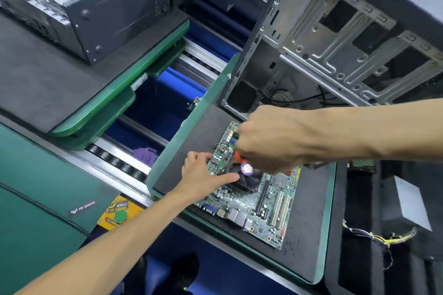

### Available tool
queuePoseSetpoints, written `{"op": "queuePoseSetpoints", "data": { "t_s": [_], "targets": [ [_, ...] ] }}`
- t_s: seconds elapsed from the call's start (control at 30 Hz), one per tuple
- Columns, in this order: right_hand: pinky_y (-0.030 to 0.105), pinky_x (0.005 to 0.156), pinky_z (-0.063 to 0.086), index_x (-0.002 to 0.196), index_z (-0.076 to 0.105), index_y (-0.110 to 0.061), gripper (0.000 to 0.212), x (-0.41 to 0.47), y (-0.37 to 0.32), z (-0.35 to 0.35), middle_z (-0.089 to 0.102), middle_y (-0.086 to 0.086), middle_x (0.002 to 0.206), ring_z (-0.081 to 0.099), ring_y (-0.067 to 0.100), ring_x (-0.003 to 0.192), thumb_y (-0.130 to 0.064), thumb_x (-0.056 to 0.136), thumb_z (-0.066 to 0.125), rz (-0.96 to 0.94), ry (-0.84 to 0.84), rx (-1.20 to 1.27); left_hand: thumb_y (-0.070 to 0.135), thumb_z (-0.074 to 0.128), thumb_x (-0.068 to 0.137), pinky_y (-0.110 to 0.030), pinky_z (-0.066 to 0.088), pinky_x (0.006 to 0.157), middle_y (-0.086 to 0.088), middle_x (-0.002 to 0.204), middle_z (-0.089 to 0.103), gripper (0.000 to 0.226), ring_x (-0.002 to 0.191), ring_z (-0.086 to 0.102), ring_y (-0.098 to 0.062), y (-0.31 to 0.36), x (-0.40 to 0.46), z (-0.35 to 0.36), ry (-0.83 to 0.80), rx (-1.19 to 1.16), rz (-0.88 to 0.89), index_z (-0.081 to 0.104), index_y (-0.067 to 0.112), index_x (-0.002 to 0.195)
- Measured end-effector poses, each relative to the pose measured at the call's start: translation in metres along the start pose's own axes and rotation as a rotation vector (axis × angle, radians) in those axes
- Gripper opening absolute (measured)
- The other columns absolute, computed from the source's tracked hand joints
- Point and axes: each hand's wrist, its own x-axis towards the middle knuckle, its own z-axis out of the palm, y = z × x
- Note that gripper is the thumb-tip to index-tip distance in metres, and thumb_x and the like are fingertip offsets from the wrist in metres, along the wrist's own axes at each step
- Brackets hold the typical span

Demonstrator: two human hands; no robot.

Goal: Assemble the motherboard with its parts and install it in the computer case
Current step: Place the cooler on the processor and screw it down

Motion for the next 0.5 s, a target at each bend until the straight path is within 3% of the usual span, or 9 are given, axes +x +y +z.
{"op": "queuePoseSetpoints", "data": {
  "t_s": [0.07,0.13,0.2,0.27,0.37,0.5],
  "targets": [
    [0.027,0.041,0.028,0.055,0.04,-0.015,0.042,0.002,0.003,0.006,0.034,0.0,0.049,0.035,0.022,0.041,-0.032,0.087,0.062,0.22,-0.006,0.25,0.081,0.073,0.055,-0.036,0.03,0.111,0.011,0.118,0.024,0.106,0.127,0.027,-0.015,-0.001,0.002,-0.001,-0.016,0.002,0.004,0.041,0.025,0.139],
    [0.025,0.043,0.042,0.063,0.064,-0.01,0.039,0.003,0.006,0.007,0.054,0.003,0.049,0.052,0.023,0.046,-0.04,0.088,0.067,0.554,-0.128,0.628,0.085,0.07,0.051,-0.035,0.029,0.111,0.011,0.117,0.024,0.111,0.124,0.027,-0.013,-0.002,0.003,0.0,-0.021,-0.007,0.022,0.041,0.024,0.139],
    [0.015,0.035,0.033,0.062,0.066,-0.008,0.04,0.006,0.008,0.008,0.055,0.001,0.042,0.045,0.016,0.033,-0.035,0.09,0.071,0.869,-0.284,1.062,0.09,0.064,0.048,-0.036,0.028,0.112,0.011,0.116,0.023,0.117,0.124,0.027,-0.014,-0.003,0.002,0.002,-0.028,-0.008,0.042,0.039,0.023,0.141],
    [0.012,0.031,0.021,0.072,0.064,-0.005,0.03,0.01,0.016,0.012,0.049,0.001,0.04,0.031,0.011,0.026,-0.022,0.097,0.064,1.044,-0.386,1.394,0.09,0.064,0.05,-0.036,0.027,0.111,0.011,0.116,0.022,0.117,0.125,0.027,-0.015,-0.004,0.003,0.003,-0.033,-0.003,0.058,0.038,0.021,0.142],
    [0.013,0.027,0.015,0.092,0.062,-0.006,0.017,0.013,0.023,0.012,0.046,0.002,0.048,0.024,0.006,0.028,-0.02,0.101,0.056,1.088,-0.516,1.599,0.085,0.07,0.057,-0.034,0.026,0.11,0.01,0.117,0.023,0.11,0.126,0.028,-0.017,-0.004,0.004,0.004,-0.009,0.008,0.074,0.039,0.021,0.141],
    [0.014,0.031,0.021,0.078,0.064,-0.005,0.019,0.006,0.024,0.009,0.051,0.002,0.055,0.03,0.009,0.035,-0.017,0.09,0.074,0.983,-0.53,1.462,0.09,0.063,0.051,-0.029,0.023,0.104,0.009,0.117,0.026,0.112,0.123,0.027,-0.013,-0.003,0.003,0.003,0.003,0.004,0.082,0.04,0.021,0.137]
  ]
}}
